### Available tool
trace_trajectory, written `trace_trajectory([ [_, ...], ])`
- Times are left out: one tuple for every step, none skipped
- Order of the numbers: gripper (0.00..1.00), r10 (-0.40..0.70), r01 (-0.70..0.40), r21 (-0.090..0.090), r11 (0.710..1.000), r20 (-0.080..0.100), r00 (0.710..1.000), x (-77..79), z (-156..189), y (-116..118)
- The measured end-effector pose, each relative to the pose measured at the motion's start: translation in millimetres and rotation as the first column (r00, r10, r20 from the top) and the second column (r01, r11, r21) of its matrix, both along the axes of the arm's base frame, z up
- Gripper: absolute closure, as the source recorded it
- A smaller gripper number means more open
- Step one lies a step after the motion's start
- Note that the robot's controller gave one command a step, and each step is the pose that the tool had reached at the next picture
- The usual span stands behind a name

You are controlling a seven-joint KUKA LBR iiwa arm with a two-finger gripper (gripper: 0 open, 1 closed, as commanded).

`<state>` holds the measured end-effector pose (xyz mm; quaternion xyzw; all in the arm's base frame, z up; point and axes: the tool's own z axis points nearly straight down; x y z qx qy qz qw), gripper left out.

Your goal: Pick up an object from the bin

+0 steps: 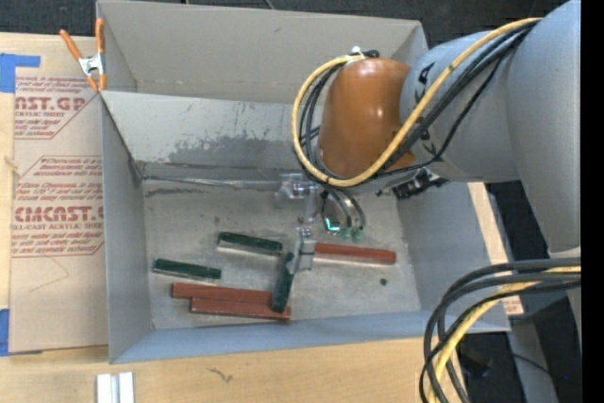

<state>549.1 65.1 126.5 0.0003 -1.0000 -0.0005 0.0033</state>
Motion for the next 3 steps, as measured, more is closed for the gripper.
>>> trace_trajectory([
  [0.0, 0.138, -0.138, 0.0, 0.99, 0.007, 0.99, 22.9, -57, 9],
  [1.0, 0.137, -0.137, 0.0, 0.991, 0.008, 0.99, 22.9, -56, 9],
  [1.0, 0.168, -0.168, 0.001, 0.986, 0.016, 0.986, -16.7, 111, 69],
])
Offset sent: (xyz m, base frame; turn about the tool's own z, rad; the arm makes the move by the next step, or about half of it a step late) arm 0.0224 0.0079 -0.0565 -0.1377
